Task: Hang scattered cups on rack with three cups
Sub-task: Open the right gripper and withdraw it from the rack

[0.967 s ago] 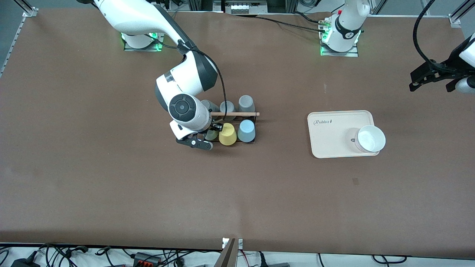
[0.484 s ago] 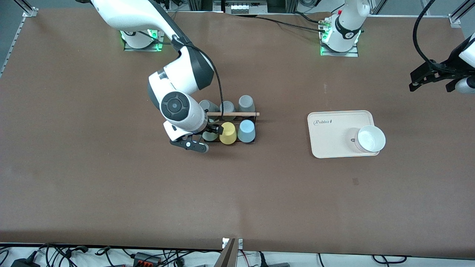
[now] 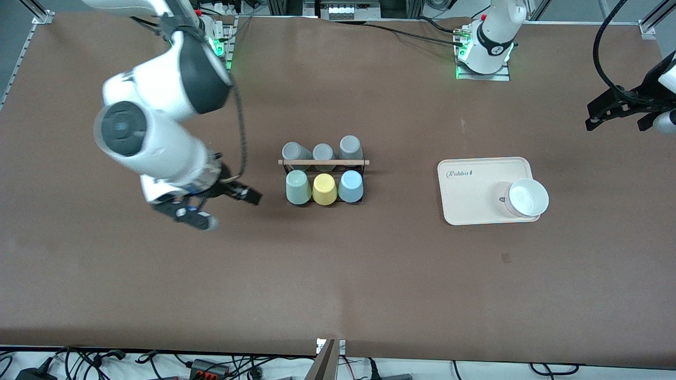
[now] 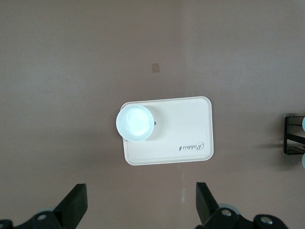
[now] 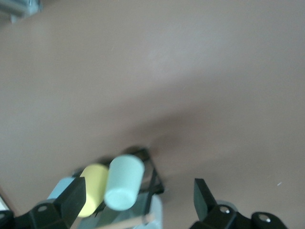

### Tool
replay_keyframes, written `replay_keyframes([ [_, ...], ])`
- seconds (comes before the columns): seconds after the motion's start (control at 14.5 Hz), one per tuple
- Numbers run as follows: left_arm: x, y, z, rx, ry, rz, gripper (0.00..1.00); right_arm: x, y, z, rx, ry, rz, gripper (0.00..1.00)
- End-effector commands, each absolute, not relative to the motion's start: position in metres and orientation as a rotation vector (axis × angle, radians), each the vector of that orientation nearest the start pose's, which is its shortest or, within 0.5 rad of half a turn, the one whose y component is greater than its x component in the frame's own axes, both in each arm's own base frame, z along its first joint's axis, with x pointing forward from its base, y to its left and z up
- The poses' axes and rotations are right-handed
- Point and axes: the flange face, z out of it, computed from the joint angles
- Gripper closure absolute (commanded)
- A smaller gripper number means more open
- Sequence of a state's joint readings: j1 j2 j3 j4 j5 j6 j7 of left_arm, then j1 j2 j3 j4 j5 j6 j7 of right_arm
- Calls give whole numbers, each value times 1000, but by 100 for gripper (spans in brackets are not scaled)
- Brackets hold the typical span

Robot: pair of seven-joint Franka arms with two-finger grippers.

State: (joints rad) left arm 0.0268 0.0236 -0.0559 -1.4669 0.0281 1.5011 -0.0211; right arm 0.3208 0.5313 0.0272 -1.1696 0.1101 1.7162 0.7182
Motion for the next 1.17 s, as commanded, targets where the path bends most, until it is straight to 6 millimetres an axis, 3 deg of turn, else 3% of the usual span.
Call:
replay_keyframes([
  [0.0, 555, -12, 653, -3108, 15, -18, 0, 681, 174, 520, -2961, 500, 40, 0],
  [0.21, 563, -9, 644, -3112, 14, -18, 0, 682, 90, 542, -2997, 352, 40, 0],
  [0.41, 567, -2, 642, -3111, 2, -17, 0, 674, 27, 569, -3079, 235, -50, 0],
  [0.62, 566, 10, 644, -3113, 59, -16, 0, 655, -9, 585, -3175, 56, -91, 0],
  [0.83, 563, 19, 657, -3110, 34, -41, 0, 647, -36, 598, -3190, 19, -102, 0],
  [1.11, 562, 13, 656, -3112, 31, -16, 0, 629, -37, 596, -3190, 4, -84, 0],
])
